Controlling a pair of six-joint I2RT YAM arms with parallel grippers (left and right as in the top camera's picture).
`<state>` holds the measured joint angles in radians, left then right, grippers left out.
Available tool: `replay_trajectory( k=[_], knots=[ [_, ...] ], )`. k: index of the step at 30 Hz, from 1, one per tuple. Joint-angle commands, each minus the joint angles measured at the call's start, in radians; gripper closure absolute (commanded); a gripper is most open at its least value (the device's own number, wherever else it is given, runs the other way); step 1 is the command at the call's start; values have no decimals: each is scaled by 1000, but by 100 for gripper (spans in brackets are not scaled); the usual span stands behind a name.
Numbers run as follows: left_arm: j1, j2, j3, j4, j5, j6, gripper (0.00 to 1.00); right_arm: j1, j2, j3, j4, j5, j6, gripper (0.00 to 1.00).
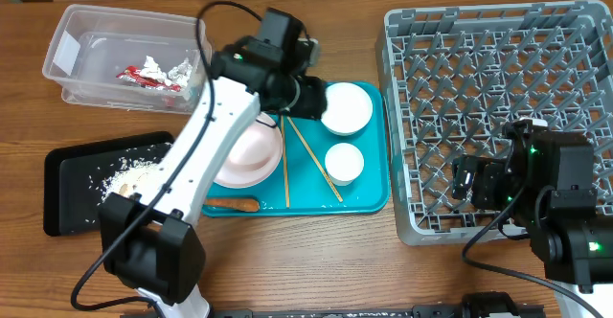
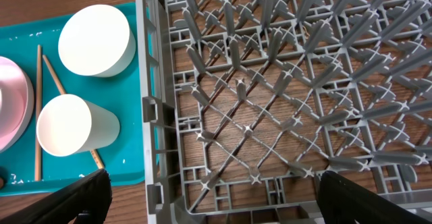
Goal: Sort waste into correct bins and load items into the dishwasher
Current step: 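Grasp the white paper cup on the teal tray with left gripper, then lift the cup toward the right gripper and hand it over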
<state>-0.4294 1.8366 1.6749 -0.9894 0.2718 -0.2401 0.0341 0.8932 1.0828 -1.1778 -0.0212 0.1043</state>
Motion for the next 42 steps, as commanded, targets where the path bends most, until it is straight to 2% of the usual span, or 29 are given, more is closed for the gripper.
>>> replay_trajectory(
  k=[1,9,11,12,14,15,16,20,23,26,28,29,31,34,38,40,42],
  knots=[
    [-45,35,-30,-9,35,3,37,4,0,32,3,5,1,0],
    [-108,148,-37,-77,10,-1,38,4,0,32,-3,5,1,0],
    [-116,181,-37,-94,11,-1,42,4,0,32,-3,5,1,0],
    [-119,195,-37,-103,15,0,47,4,0,32,-3,5,1,0],
    [-123,217,-37,-116,22,0,67,4,0,32,-3,5,1,0],
    [-123,220,-37,-120,26,0,84,4,0,32,-3,5,1,0],
    [-122,220,-37,-119,27,-1,96,4,0,32,-3,5,1,0],
    [-89,196,10,-134,98,1,96,4,0,32,-3,16,1,0],
    [-31,169,85,-159,217,32,96,4,0,32,1,108,13,0],
    [61,146,143,-162,405,34,96,4,0,32,14,351,175,0],
    [132,143,159,-143,609,34,96,-3,10,32,43,475,288,0],
    [158,143,159,-132,696,34,96,-11,15,32,68,471,299,0],
    [211,150,158,-112,879,34,96,-35,41,32,151,359,290,0],
    [260,155,158,-95,1038,34,96,-68,113,32,303,-59,169,0],
    [278,155,158,-95,1054,34,96,-75,243,32,475,-760,-35,0],
    [276,155,158,-95,1065,34,96,-73,305,32,548,-1019,-76,0],
    [265,155,158,-94,1085,34,96,-73,364,32,614,-1196,-83,0]
  ],
)
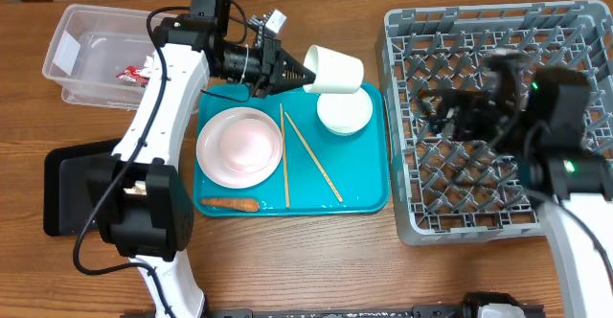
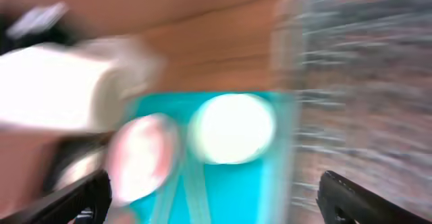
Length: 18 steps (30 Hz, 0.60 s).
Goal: Sort waste into correct bins and load items into the dishwasher
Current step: 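Lift the cup toward the right gripper and hand it over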
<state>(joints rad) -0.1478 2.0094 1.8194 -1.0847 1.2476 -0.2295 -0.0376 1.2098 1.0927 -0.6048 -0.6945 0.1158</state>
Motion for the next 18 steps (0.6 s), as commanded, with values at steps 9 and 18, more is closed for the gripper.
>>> replay_trajectory(
  k=[9,18],
  knots=[
    [-103,-18,13,15,156,24,96,-1,197,22,164,-661,-95,0],
    [-181,-18,13,47,185,19,96,-1,206,22,206,-707,-94,0]
  ],
)
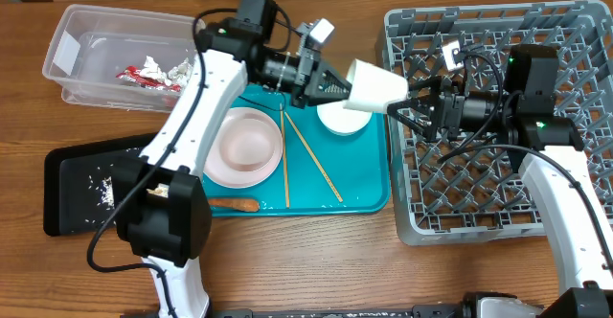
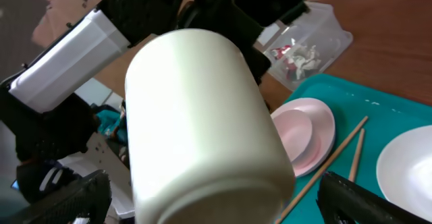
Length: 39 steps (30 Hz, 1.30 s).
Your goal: Sort waste into correct bins and load items into the dishwasher
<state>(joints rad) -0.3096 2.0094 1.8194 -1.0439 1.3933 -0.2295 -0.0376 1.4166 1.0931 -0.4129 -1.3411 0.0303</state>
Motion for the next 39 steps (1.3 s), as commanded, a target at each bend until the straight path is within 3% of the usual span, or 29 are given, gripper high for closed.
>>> replay_trajectory(
  k=[1,6,16,25,27,28,32,39],
  knots=[
    [-26,-18,13,5,40,19,96,-1,0,21,22,-69,-8,0],
    [-45,-18,13,12,9,19,96,-1,0,21,27,-95,-8,2],
    [-45,-18,13,84,9,-34,96,-1,0,21,22,-120,-4,26],
    [-45,-18,13,84,-3,-34,96,-1,0,21,19,-119,-5,36],
    [-45,-18,13,78,-25,-33,93,-1,0,21,19,-119,-5,37],
    [-45,-18,13,73,-39,-33,85,-1,0,21,19,-119,-5,37],
    [-42,-18,13,23,-190,-24,68,-3,-1,21,6,-57,14,41],
    [37,-22,14,-151,-548,25,65,-3,-8,22,-148,394,44,45]
  ],
)
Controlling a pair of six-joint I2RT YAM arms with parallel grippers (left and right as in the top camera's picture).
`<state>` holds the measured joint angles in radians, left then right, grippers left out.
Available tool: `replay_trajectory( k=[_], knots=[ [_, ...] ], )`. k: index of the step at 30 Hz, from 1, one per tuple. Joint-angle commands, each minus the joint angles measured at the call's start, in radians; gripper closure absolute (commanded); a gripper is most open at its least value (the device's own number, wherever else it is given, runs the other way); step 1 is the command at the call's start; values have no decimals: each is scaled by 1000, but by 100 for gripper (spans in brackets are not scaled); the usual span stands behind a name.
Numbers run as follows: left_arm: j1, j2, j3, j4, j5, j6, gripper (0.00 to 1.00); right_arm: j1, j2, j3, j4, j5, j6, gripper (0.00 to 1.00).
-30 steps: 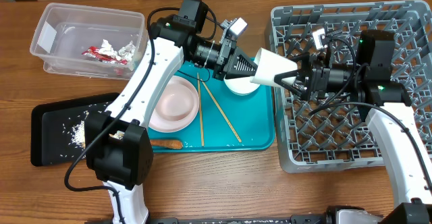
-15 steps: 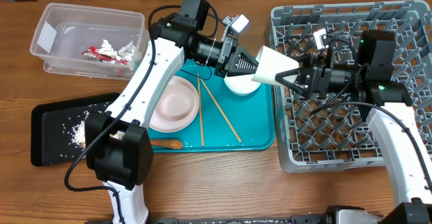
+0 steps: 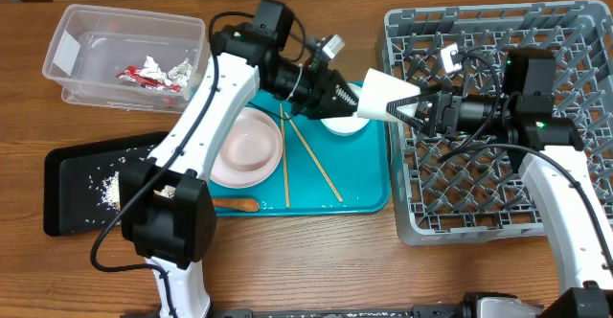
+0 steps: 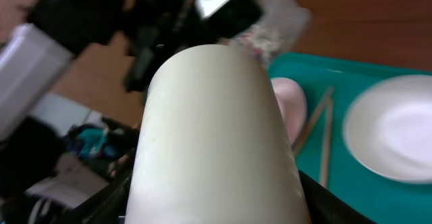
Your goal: Sort waste into correct bins and load items into the dishwasher
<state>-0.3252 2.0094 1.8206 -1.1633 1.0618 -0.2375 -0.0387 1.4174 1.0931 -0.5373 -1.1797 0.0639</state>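
Note:
A white cup point(image 3: 385, 99) hangs on its side above the teal tray's right edge, between both arms. My left gripper point(image 3: 356, 101) is shut on its open end. From the rack side my right gripper point(image 3: 407, 105) is shut on the cup's body. In the right wrist view the cup point(image 4: 216, 129) fills the middle, with a black finger point(image 4: 115, 197) pressed against each flank. The grey dish rack point(image 3: 479, 13) stands at the right.
On the teal tray point(image 3: 364, 203) lie a white bowl point(image 3: 337, 124), a pink plate point(image 3: 247, 146), two chopsticks point(image 3: 311, 160) and a carrot piece point(image 3: 232, 203). A clear bin point(image 3: 124, 55) with wrappers stands far left. A black tray point(image 3: 86, 179) with crumbs lies below it.
The cup has shifted a little to the right and lower, still in my left gripper. My right gripper, then open just in front of the cup, is now shut on its body.
At first the cup lay on the tray with my left gripper beside it, and my right gripper hung over the rack's near corner. Then my left gripper held the cup above the tray's far edge. Later it held the cup before my open right gripper, which now grips it.

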Motion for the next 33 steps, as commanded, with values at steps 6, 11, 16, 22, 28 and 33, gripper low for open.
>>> replay_trajectory(
  k=[6,11,16,22,28,33],
  knots=[
    [184,-66,13,-219,-534,103,65,-52,-51,108,-246,635,13,49],
    [285,-132,13,-286,-751,99,66,-167,-54,292,-492,958,45,49],
    [347,-196,13,-268,-787,72,69,-329,-53,367,-584,1138,92,49],
    [343,-218,13,-248,-788,73,69,-529,8,367,-603,1243,177,48],
    [331,-216,13,-245,-788,73,69,-654,97,367,-631,1242,211,44],
    [331,-216,13,-246,-788,73,69,-683,166,366,-651,1243,225,44]
  ],
)
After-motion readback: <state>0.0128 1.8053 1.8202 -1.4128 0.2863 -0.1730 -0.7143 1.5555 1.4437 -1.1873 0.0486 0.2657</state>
